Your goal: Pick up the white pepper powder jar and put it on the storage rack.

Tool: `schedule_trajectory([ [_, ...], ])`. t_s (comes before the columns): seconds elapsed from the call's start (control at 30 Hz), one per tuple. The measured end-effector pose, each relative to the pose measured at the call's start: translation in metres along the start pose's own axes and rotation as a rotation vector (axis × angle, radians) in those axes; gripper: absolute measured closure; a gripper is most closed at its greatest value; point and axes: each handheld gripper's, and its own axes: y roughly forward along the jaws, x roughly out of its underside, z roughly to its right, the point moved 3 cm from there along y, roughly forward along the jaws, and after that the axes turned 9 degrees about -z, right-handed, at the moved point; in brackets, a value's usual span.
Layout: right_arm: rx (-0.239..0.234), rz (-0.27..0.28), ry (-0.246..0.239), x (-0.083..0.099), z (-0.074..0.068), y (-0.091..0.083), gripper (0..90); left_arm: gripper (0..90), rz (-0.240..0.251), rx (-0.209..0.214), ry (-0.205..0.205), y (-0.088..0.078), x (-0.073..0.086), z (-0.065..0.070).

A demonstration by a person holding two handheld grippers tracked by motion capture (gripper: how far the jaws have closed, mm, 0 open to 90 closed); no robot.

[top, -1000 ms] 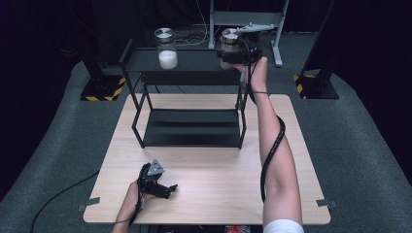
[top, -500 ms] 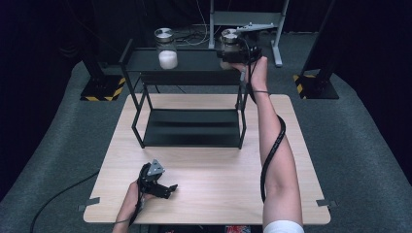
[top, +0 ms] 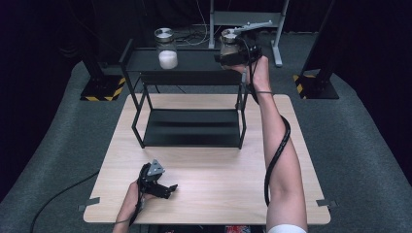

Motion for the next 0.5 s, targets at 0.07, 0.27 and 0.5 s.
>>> schedule_trajectory([
  [0.07,0.017,-0.02,-0.01,-0.001,-0.004,-0.004,2.5,0.7,0.0,0.0,0.0,0.0,0.0,0.0],
  [0.27,0.022,-0.045,-0.047,0.004,-0.006,-0.019,0.1,0.7,-0.001,0.001,-0.001,0.0,0.0,0.0],
  [0.5,0.046,-0.075,-0.099,0.014,-0.018,-0.039,0.0,0.6,-0.001,0.001,-0.002,0.0,0.0,0.0],
])
